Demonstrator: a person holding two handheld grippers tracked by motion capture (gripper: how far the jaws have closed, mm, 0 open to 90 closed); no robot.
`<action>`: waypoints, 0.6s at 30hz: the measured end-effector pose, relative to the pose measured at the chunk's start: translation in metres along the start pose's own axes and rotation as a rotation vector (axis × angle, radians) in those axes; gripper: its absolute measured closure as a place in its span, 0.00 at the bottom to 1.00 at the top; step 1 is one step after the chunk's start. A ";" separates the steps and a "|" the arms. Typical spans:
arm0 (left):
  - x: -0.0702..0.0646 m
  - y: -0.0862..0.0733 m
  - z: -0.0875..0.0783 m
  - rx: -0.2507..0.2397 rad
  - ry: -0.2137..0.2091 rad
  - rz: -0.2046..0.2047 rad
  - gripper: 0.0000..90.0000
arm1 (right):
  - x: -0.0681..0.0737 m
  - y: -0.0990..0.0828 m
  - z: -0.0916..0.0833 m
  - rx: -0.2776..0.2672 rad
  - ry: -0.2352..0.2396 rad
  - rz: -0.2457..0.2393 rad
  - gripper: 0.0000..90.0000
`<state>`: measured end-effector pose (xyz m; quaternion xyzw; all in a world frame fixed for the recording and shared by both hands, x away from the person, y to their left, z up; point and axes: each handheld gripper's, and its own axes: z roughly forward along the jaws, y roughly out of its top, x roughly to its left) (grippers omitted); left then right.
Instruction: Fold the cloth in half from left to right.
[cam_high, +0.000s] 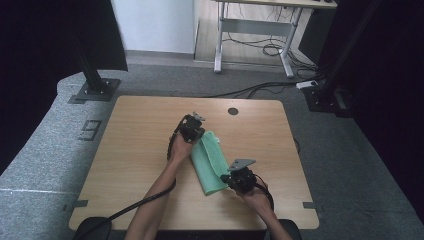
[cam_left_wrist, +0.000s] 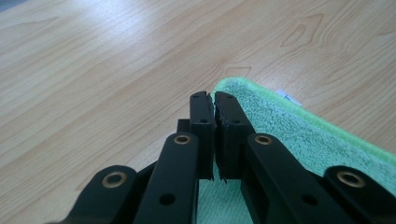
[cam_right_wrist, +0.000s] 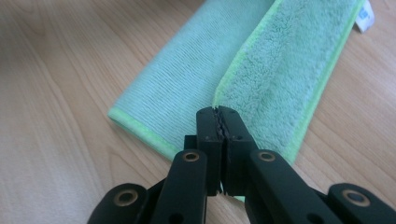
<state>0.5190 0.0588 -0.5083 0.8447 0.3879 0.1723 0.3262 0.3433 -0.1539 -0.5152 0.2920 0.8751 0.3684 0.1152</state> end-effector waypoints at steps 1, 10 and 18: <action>0.000 0.000 0.002 0.003 -0.001 0.002 0.96 | -0.001 -0.001 0.001 0.006 -0.004 0.004 0.97; -0.002 0.003 0.010 -0.014 -0.015 0.000 0.92 | -0.005 -0.005 0.003 0.022 -0.021 0.011 0.97; -0.002 0.013 -0.002 -0.075 -0.002 0.014 0.54 | -0.010 -0.006 -0.004 -0.008 -0.047 0.035 0.91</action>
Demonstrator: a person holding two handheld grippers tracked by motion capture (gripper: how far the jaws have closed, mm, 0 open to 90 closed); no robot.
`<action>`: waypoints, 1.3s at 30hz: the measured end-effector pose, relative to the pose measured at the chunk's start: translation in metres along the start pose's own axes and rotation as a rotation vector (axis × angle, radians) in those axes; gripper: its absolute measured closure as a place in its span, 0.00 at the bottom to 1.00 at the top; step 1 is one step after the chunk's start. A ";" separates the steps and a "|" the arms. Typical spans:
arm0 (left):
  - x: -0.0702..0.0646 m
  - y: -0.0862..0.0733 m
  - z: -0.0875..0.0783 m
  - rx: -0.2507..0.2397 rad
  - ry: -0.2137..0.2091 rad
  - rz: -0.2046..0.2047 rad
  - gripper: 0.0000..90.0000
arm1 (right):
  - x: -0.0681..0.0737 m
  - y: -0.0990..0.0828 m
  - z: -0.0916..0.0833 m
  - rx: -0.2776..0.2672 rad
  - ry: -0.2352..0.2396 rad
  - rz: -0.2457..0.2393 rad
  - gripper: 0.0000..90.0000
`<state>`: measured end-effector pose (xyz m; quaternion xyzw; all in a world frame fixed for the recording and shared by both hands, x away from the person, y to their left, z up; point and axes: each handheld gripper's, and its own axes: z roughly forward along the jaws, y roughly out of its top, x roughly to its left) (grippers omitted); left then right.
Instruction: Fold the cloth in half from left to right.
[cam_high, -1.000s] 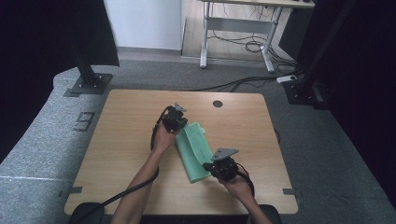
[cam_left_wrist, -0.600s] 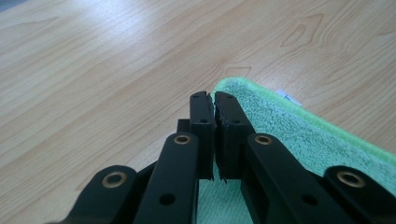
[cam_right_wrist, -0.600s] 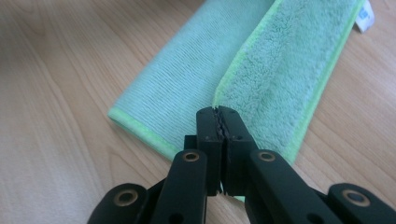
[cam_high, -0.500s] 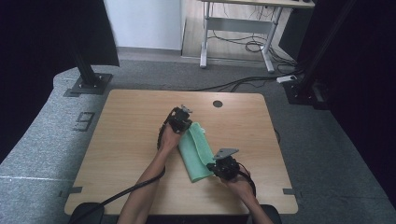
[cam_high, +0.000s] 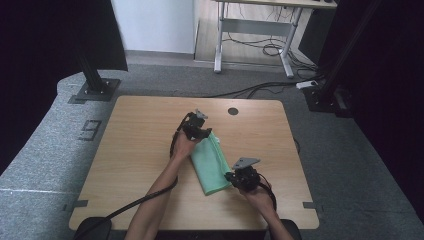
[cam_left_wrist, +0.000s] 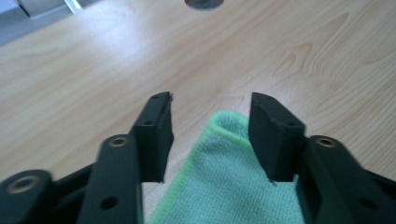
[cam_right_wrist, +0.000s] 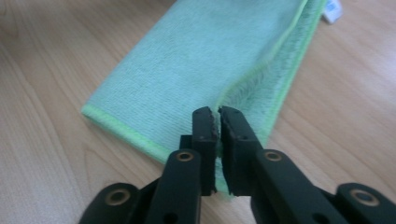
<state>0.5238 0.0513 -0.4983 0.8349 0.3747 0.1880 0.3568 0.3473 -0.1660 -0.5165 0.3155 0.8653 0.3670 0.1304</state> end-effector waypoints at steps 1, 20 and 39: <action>0.000 0.002 -0.003 -0.006 0.001 0.003 0.52 | -0.001 0.000 -0.002 -0.005 -0.007 0.003 0.89; -0.013 -0.058 -0.038 0.056 -0.034 0.033 0.18 | -0.020 0.000 0.014 0.062 -0.135 0.013 0.51; -0.027 -0.104 -0.054 0.102 -0.042 0.064 0.17 | 0.016 -0.014 0.012 0.109 -0.038 -0.047 0.46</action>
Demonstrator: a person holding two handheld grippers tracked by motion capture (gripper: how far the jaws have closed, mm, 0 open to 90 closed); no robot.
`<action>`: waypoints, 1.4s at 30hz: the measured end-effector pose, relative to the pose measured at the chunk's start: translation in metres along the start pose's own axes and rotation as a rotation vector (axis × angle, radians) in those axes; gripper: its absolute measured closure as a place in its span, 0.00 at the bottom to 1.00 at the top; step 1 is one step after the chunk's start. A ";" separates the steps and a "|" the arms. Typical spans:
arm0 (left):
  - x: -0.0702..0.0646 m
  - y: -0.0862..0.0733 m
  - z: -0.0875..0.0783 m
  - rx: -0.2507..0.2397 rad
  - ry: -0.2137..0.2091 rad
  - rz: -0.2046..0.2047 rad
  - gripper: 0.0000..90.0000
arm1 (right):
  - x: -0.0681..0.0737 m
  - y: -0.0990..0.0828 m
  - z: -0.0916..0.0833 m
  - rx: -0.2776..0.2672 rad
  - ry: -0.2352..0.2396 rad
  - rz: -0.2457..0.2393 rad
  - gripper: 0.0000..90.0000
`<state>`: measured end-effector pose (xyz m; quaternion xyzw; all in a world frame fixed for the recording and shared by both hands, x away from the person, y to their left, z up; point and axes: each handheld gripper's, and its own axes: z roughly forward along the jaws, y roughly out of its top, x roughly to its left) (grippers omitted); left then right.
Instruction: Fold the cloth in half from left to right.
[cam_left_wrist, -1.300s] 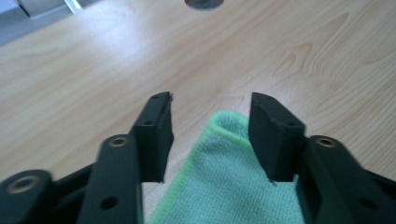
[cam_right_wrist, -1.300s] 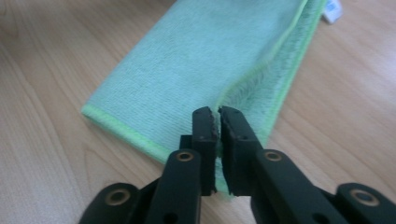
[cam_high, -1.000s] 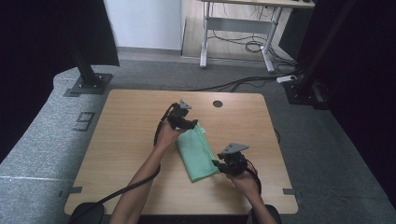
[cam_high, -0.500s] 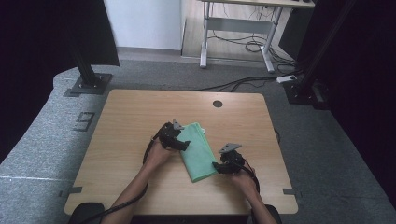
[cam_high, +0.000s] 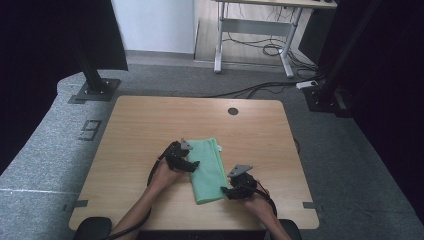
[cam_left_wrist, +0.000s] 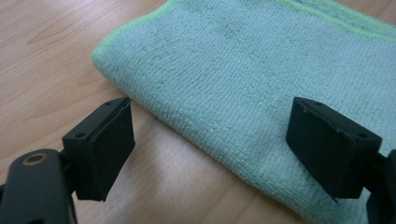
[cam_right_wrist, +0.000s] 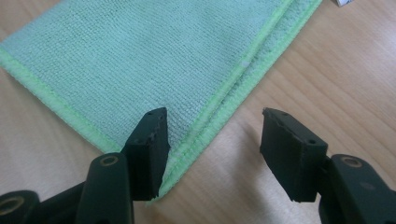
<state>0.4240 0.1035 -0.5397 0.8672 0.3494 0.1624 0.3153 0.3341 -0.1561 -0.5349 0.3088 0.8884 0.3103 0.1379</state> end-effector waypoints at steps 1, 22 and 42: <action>0.000 -0.001 -0.003 -0.007 0.009 0.006 0.17 | 0.001 0.001 -0.001 0.006 -0.002 -0.008 0.46; 0.001 -0.026 -0.028 -0.098 -0.036 -0.048 0.39 | -0.052 0.081 0.043 -0.073 -0.013 0.120 0.87; -0.009 -0.026 -0.019 -0.083 -0.087 -0.001 0.76 | -0.055 0.086 0.071 -0.026 -0.018 0.094 0.96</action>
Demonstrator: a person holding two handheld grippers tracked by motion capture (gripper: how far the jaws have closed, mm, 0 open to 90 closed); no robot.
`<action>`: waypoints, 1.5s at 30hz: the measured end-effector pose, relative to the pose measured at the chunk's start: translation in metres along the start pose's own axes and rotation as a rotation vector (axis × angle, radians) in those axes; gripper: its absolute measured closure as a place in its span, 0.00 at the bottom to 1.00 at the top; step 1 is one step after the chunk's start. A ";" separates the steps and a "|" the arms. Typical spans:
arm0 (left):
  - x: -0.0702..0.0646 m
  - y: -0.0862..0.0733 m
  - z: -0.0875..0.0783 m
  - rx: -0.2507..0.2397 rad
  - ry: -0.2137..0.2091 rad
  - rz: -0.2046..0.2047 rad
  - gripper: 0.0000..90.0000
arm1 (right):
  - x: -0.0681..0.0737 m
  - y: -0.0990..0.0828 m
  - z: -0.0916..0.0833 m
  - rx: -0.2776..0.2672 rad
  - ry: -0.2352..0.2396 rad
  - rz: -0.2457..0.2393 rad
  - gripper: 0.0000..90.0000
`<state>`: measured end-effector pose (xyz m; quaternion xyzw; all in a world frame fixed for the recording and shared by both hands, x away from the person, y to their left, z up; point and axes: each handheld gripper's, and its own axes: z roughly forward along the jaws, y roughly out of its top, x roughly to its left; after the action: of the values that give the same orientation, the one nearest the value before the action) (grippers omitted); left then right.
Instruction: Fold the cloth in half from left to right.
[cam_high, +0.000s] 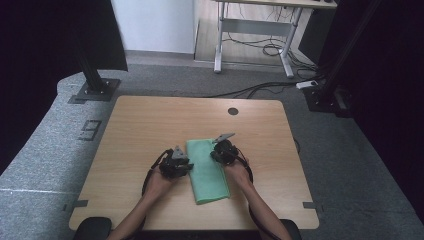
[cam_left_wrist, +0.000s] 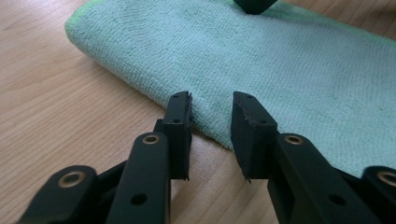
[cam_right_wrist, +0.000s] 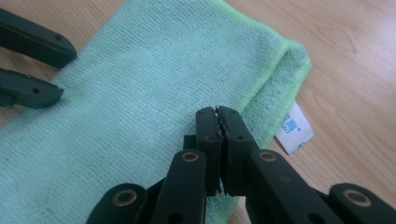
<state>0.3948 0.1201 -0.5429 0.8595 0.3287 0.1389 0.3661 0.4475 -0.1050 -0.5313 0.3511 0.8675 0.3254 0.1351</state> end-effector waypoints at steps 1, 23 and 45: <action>0.000 0.000 -0.001 0.000 0.001 0.000 0.76 | 0.000 0.000 -0.001 -0.005 -0.002 -0.001 0.96; 0.009 0.002 0.007 0.024 0.118 -0.061 0.29 | -0.017 -0.012 -0.010 0.016 -0.031 0.044 0.96; 0.002 0.014 0.015 0.037 0.134 -0.023 0.21 | -0.020 -0.023 -0.015 -0.008 -0.077 0.047 0.80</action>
<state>0.4101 0.1066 -0.5431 0.8511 0.3648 0.1857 0.3288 0.4429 -0.1388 -0.5354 0.3833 0.8518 0.3181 0.1620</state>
